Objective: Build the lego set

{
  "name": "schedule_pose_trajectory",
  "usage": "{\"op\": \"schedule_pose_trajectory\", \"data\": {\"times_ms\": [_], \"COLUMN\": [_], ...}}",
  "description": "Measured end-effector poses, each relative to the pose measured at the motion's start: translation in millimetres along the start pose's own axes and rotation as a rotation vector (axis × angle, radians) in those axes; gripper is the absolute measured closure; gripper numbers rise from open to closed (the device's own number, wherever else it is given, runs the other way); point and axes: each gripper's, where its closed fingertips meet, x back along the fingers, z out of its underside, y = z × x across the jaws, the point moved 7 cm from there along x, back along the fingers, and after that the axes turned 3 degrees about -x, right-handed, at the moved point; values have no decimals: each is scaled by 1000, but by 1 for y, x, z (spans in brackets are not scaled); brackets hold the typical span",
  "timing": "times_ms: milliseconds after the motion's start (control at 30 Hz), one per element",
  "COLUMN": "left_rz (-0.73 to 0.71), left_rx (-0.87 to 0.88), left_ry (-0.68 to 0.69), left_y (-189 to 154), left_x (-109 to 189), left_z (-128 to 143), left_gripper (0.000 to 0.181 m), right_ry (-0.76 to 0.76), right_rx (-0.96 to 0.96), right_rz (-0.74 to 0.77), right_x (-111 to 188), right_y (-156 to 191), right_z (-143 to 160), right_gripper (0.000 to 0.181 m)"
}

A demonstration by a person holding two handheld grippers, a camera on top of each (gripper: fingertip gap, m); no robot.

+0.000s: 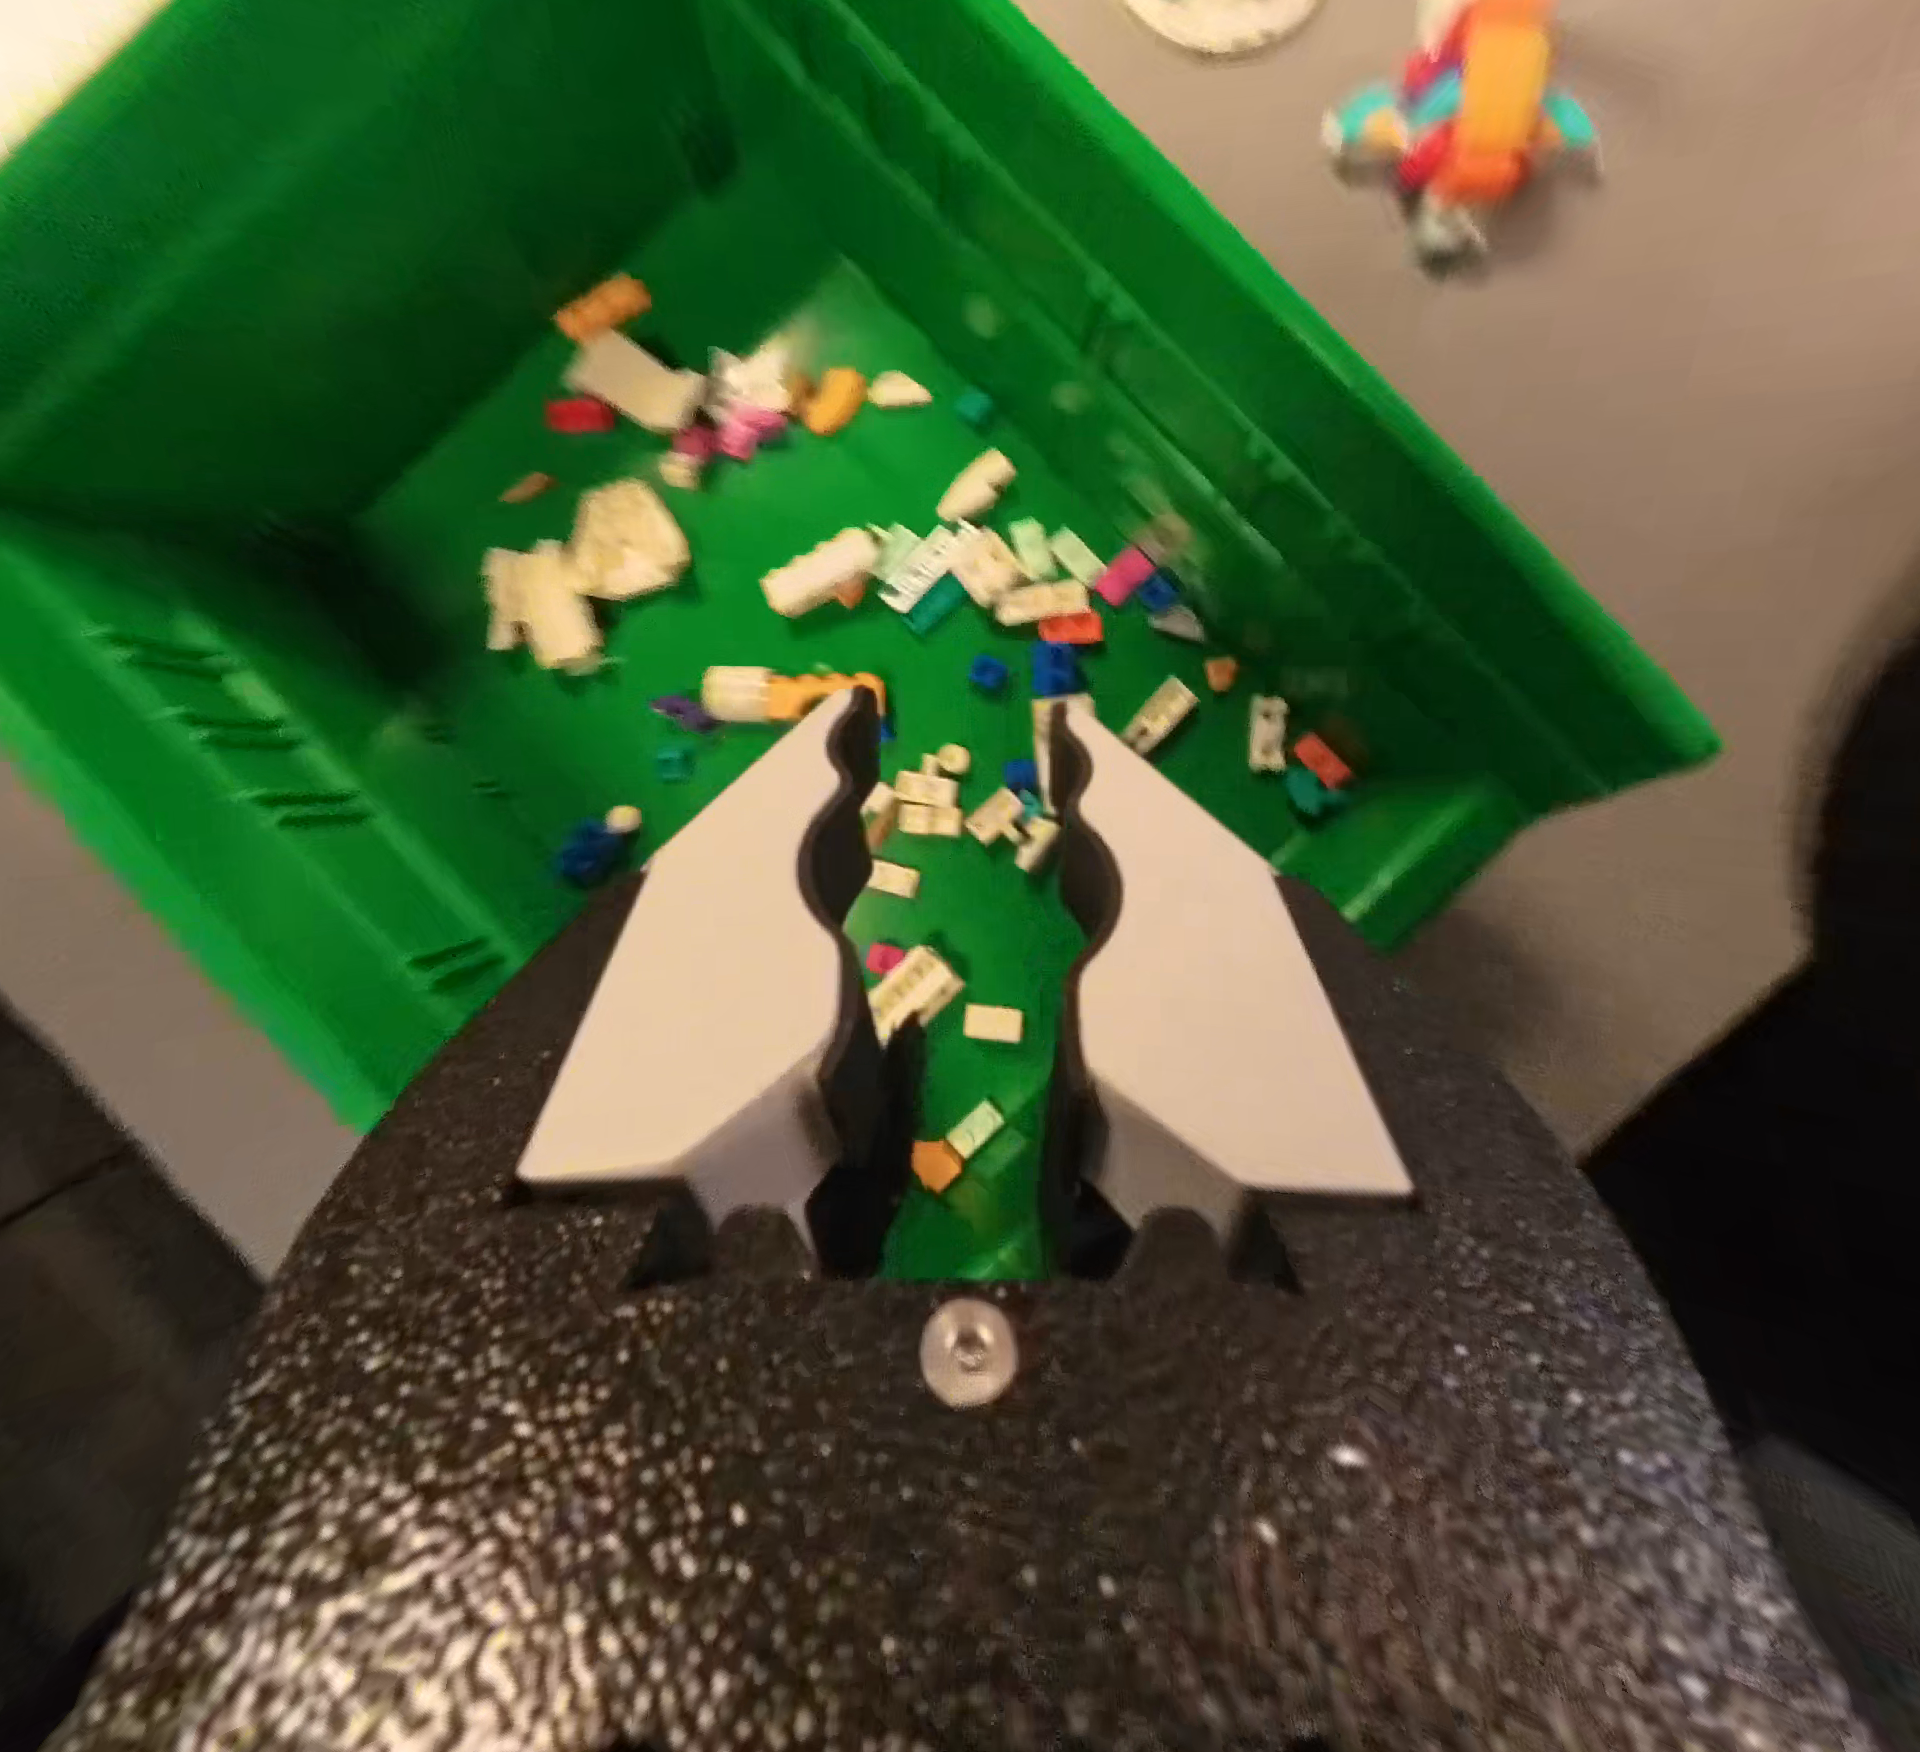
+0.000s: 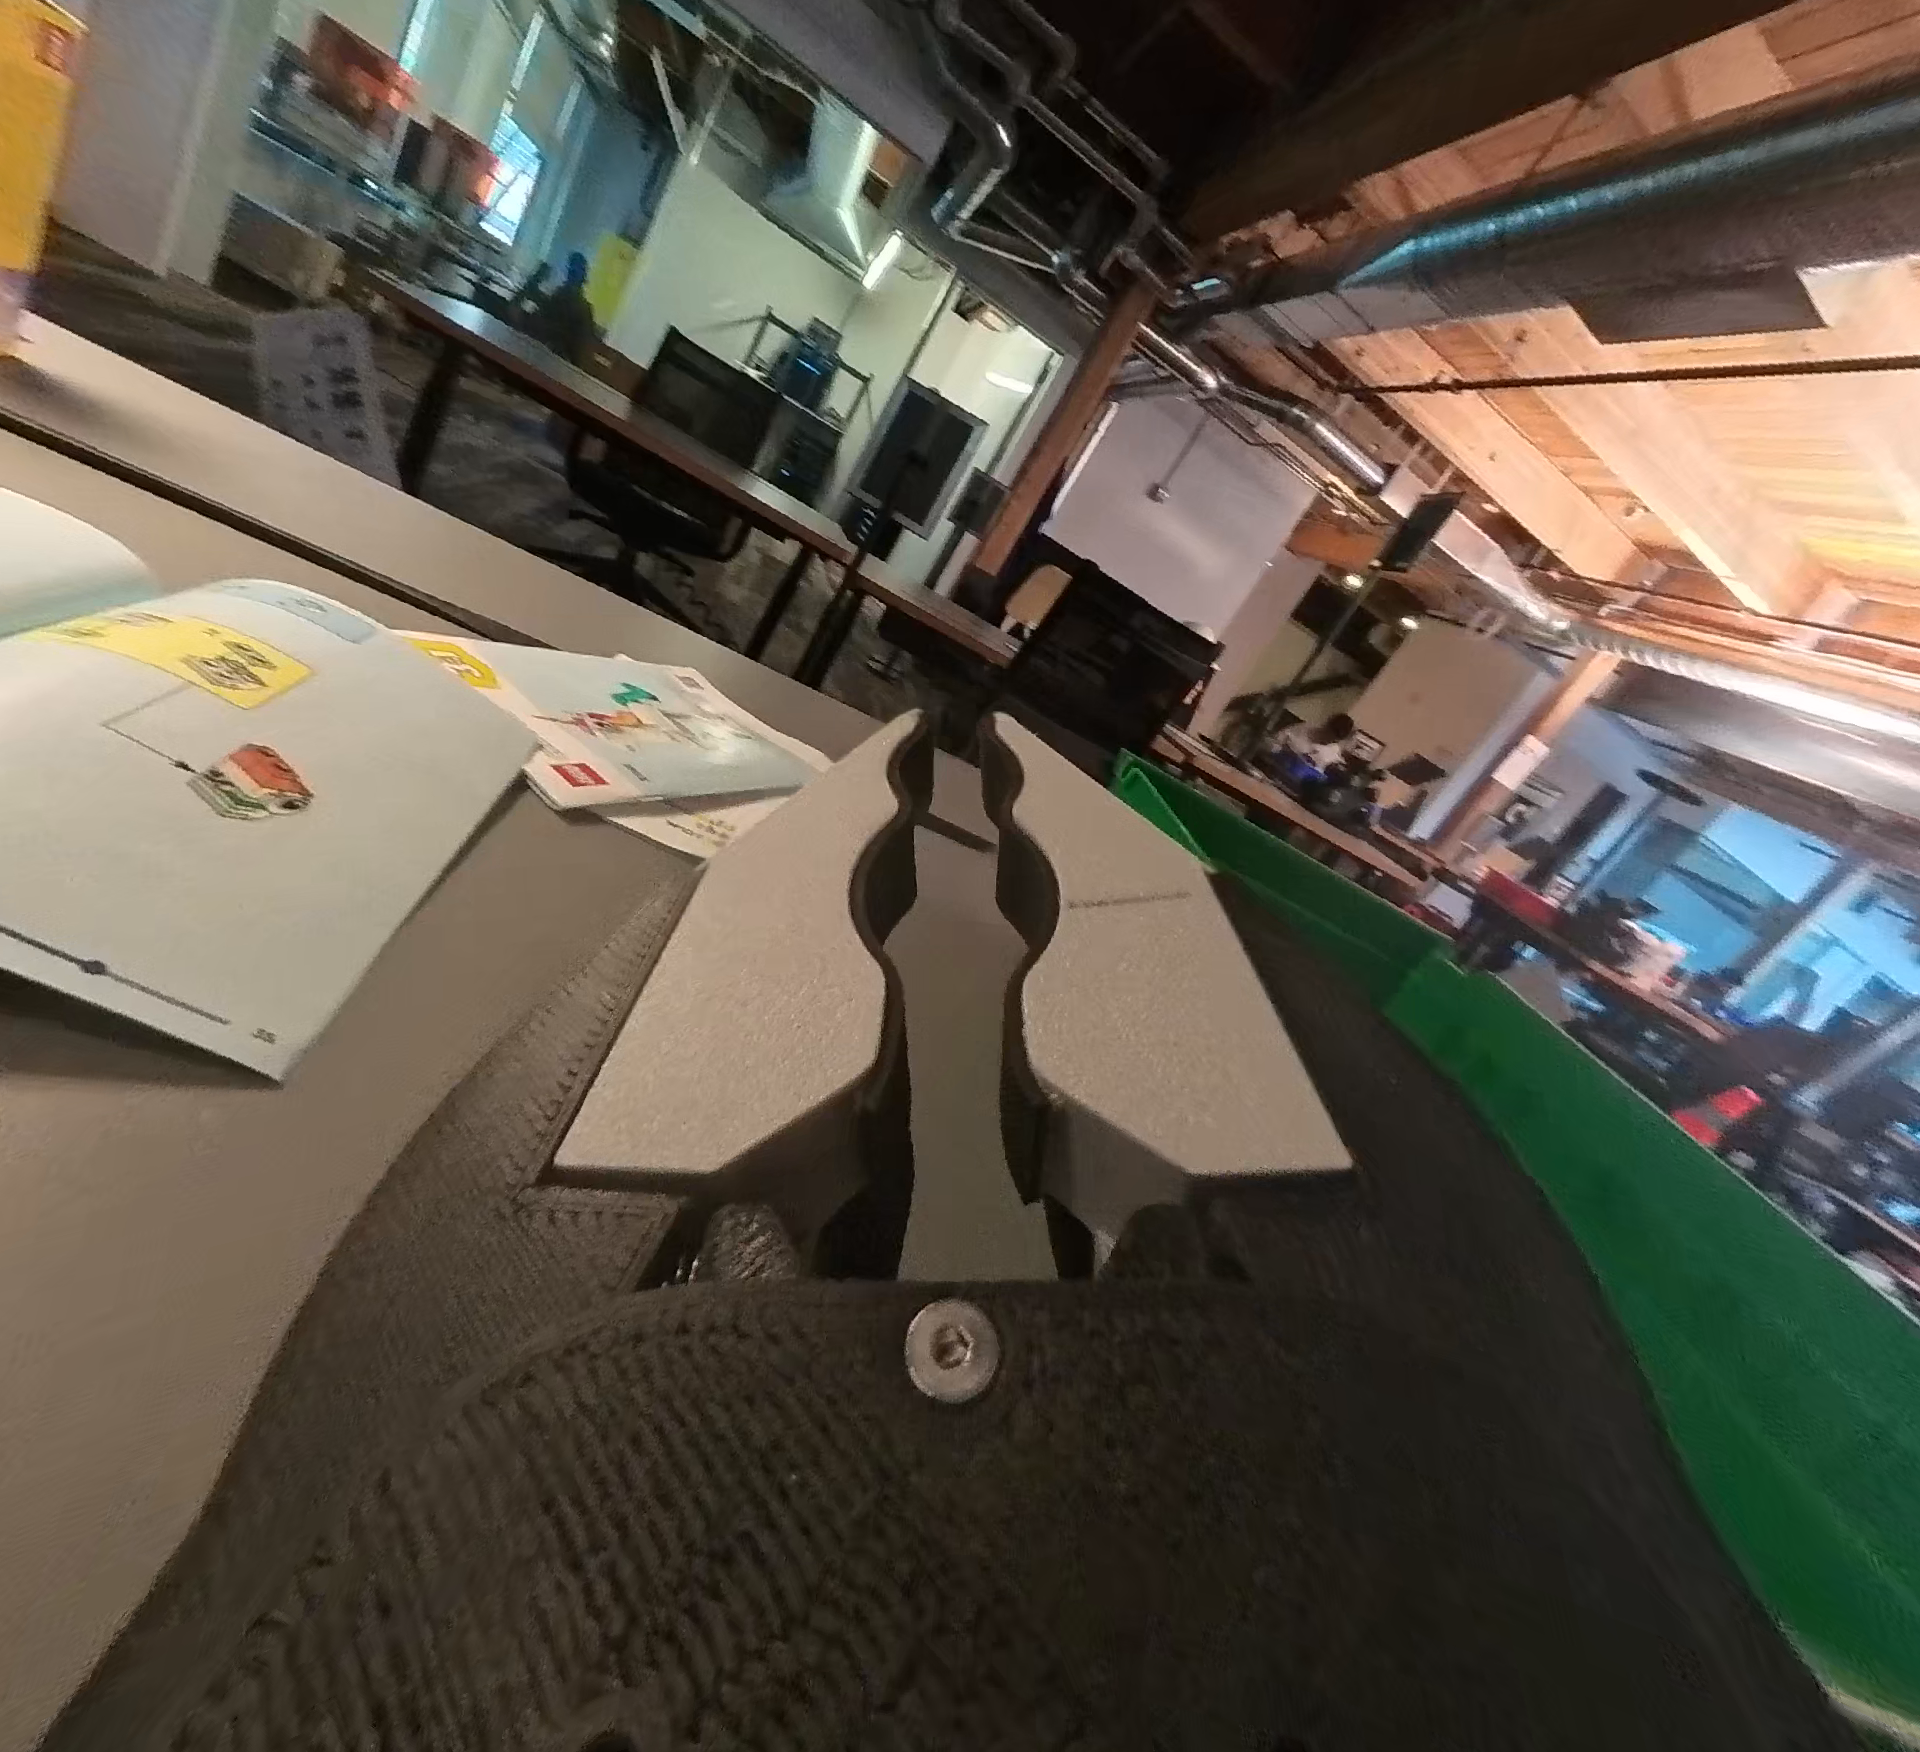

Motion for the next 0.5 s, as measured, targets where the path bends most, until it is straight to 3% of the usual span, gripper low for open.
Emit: {"op": "schedule_pose_trajectory", "data": {"times_ms": [200,400,500], "left_rz": [90,280,295], "left_rx": [-133,-159,-186], "left_ry": [142,163,191], "left_y": [-6,-18,-24], "left_x": [-23,-28,-30], "left_z": [17,27,32], "left_gripper": [149,139,138], "right_ry": [78,114,124], "right_rx": [56,92,114], "right_rz": [76,95,89], "right_x": [-5,-6,-7], "right_y": [-5,-4,-2], "right_z": [9,12,13], "right_gripper": [175,175,175]}}
